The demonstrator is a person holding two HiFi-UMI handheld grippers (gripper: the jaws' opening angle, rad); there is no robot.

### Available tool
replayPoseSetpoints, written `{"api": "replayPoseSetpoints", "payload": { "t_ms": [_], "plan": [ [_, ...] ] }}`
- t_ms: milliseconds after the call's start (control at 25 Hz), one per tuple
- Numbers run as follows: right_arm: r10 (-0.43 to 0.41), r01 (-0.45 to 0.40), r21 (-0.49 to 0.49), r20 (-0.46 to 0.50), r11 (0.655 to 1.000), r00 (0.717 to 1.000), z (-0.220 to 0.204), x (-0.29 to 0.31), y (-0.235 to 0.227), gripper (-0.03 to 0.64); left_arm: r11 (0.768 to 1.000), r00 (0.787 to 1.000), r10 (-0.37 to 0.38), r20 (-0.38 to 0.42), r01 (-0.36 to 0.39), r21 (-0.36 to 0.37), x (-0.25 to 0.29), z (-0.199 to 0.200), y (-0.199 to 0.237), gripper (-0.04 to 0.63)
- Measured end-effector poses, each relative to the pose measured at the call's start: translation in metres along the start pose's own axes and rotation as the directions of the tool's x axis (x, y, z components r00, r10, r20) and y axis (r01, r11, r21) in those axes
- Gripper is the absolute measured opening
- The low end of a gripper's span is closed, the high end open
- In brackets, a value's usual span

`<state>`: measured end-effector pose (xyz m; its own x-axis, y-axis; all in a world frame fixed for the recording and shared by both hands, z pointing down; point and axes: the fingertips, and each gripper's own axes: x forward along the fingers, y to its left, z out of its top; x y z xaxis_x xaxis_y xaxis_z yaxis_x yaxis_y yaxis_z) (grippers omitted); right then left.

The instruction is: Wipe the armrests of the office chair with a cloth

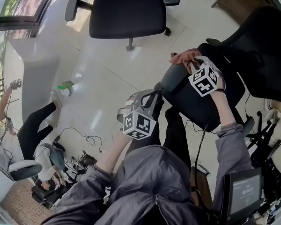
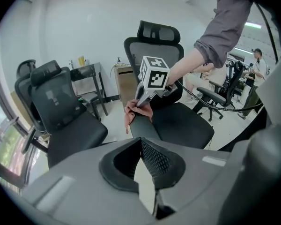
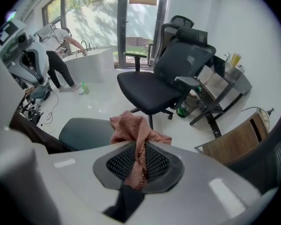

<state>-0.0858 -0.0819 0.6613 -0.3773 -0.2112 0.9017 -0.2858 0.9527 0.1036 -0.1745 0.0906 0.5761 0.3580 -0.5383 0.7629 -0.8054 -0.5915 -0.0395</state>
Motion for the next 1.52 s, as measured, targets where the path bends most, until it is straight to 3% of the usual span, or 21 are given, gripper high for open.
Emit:
{"api": "replayPoseSetpoints", "payload": {
  "t_ms": [320, 560, 720, 840, 1000, 1280, 1520],
  "plan": [
    [0.060, -0.059, -0.060, 0.012, 0.996, 0.998, -0.003, -0.009, 0.092, 0.041, 0.994, 0.994, -0.104, -0.042, 0.105, 0.020, 0.019, -0.004, -0.008, 0.017],
    [0.179, -0.172, -0.152, 0.038, 0.973, 0.983, 0.004, -0.024, 0.178, 0.041, 0.995, 0.995, -0.096, -0.025, 0.096, 0.018, 0.017, -0.004, -0.010, 0.017],
    [0.231, -0.217, -0.206, 0.047, 0.954, 0.972, 0.006, -0.036, 0.207, 0.041, 0.997, 0.997, -0.076, 0.014, 0.076, -0.004, 0.012, -0.003, -0.007, 0.017],
    [0.203, -0.190, -0.200, 0.046, 0.961, 0.978, 0.011, -0.034, 0.203, 0.041, 0.996, 0.996, -0.085, 0.042, 0.085, -0.014, 0.002, -0.012, -0.007, 0.017],
    [0.173, -0.158, -0.165, 0.078, 0.974, 0.982, 0.037, -0.011, 0.170, 0.041, 0.998, 0.999, -0.048, -0.012, 0.048, -0.028, -0.019, -0.035, 0.008, 0.017],
    [0.074, -0.077, -0.149, -0.020, 0.986, 0.997, 0.009, 0.000, 0.075, 0.041, 0.996, 0.997, -0.077, -0.004, 0.077, -0.051, -0.008, -0.024, -0.007, 0.017],
    [-0.051, 0.047, -0.079, -0.050, 0.996, 0.997, 0.000, 0.006, 0.026, 0.041, 0.996, 0.997, -0.074, 0.003, 0.074, -0.046, -0.005, -0.019, 0.002, 0.017]
  ]
}}
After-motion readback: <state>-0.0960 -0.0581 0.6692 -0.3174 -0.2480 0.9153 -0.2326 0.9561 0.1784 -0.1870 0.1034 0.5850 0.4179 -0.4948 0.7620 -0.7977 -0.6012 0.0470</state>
